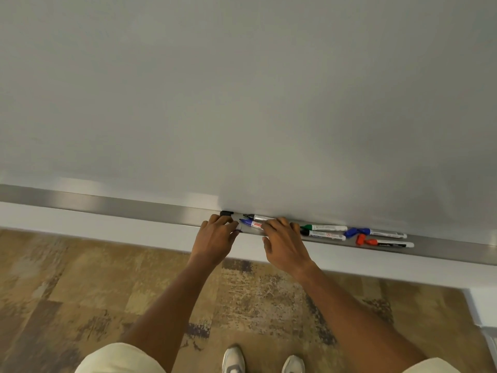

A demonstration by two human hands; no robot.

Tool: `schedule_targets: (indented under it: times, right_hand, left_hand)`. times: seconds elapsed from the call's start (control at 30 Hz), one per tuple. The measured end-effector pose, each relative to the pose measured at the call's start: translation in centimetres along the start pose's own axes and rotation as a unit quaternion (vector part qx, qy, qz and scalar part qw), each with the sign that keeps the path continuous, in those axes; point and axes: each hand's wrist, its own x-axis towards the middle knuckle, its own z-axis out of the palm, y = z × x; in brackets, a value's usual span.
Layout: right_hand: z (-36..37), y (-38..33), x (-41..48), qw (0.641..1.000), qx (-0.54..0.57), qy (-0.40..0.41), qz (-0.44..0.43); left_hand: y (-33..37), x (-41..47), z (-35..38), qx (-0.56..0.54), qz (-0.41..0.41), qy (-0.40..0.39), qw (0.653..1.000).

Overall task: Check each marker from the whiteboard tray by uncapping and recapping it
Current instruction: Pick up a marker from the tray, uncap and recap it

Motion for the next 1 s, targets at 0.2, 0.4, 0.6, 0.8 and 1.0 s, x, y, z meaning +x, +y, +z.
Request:
schedule_targets:
  times: [0.2,0.4,0.6,0.8,1.0]
  right_hand:
    - [0.2,0.8,0.4,0.999,0.028,0.019,0.01]
    - [0.3,0.1,0.9,0.998,0.057,-0.009,0.025]
    - [0.5,-0.1,1.3,0.993,0.109,-0.014,0.045]
    - [-0.1,0.1,1.1,0.988,0.147,-0.013,0.04]
    - [-3.0,0.4,-0.5,0.978,0.203,0.057,-0.001]
  left_hand:
    - [-1.6,0.2,-0.5,-0.033,-0.002,-0.016,0.999]
    - [-1.6,0.2,-0.6,-0.053,-0.002,-0.048,0.997]
    - [-1.3,0.5,-1.0,-0.115,-0.034,-0.022,0.993]
    - [-1.2,0.5,-1.5,-0.173,-0.025,0.018,0.984]
    - [-1.0,0.0,-2.4,-0.227,0.001,0.055,0.972]
